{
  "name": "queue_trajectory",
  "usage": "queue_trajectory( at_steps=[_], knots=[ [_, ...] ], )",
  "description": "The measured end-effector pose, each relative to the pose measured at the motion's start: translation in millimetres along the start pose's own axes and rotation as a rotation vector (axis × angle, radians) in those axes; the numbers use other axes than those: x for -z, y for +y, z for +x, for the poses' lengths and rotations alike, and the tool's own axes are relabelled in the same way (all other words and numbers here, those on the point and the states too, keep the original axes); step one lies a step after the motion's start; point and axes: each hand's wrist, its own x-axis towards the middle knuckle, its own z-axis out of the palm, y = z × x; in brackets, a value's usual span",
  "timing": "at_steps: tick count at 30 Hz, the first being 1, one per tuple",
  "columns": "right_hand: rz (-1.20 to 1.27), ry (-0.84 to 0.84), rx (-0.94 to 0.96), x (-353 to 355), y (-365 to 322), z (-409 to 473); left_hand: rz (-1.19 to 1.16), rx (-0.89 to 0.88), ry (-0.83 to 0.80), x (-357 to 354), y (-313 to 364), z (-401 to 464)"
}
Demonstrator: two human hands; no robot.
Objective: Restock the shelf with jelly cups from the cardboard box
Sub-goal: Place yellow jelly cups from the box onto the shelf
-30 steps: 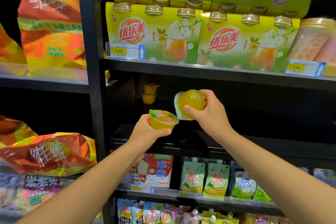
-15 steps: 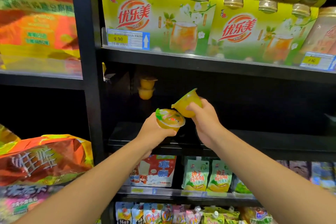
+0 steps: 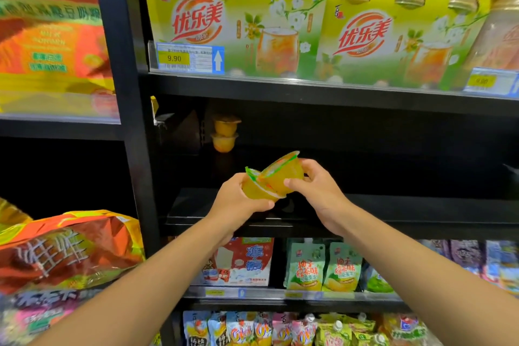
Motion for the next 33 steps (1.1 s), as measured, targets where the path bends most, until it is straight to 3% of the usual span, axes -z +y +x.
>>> queue_trajectory(
  at_steps=[9,19,33],
  knots=[
    [0.350,0.013,-0.085,-5.6,6.5,6.8,0.131,0.024,-0.089,-2.2,6.9,3.3],
    [0.214,-0.009,-0.027,-13.1,9.4,12.8,0.395,0.033,0.015,5.1,1.5,10.9],
    [0.149,-0.065,0.021,-27.5,8.7,17.8,0.378,0.035,0.024,2.4,-9.6,23.7]
  ],
)
